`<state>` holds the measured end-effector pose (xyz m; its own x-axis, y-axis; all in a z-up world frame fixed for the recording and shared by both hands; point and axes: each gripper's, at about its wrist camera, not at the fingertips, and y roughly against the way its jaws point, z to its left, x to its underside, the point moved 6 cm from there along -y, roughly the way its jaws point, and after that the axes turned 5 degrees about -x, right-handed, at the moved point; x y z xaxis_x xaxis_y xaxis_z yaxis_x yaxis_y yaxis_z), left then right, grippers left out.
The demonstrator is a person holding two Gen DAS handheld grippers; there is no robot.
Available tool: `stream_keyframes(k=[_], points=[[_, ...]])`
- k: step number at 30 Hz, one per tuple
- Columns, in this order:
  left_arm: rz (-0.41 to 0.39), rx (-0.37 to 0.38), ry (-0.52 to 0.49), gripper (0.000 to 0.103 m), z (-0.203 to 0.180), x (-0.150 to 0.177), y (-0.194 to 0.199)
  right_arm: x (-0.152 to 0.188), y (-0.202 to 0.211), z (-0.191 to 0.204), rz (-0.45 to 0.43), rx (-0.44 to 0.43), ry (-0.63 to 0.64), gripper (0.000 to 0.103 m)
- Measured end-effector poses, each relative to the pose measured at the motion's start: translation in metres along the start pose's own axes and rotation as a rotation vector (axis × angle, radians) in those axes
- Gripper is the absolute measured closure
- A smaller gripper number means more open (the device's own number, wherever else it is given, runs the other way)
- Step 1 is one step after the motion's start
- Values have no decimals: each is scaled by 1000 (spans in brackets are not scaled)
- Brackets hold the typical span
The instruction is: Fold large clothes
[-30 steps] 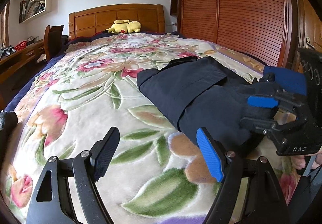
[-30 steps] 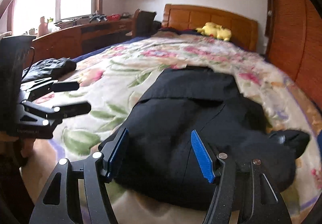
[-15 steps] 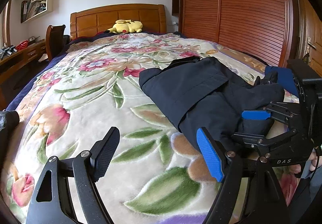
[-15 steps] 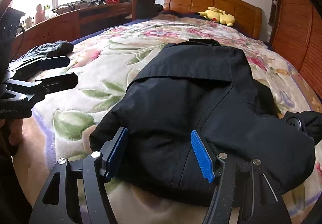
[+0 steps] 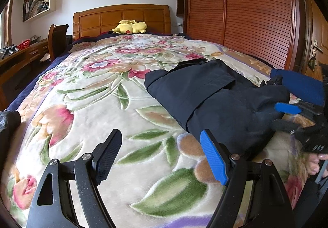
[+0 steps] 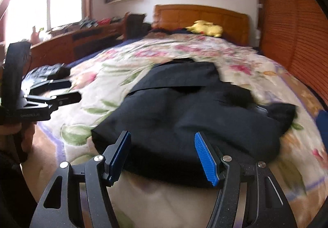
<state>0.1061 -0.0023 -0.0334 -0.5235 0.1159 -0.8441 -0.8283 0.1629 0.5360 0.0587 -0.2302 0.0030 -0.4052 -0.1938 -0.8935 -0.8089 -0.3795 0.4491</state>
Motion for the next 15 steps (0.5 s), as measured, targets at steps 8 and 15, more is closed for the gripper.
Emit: stream_keyframes(k=[8,15], points=[[-5,15,-8,23,-4,0,2,42,40,-52,45,157,-71,37],[-3,13,-8,23,-5,1,2,49,26,-80,90,156,-175,37]])
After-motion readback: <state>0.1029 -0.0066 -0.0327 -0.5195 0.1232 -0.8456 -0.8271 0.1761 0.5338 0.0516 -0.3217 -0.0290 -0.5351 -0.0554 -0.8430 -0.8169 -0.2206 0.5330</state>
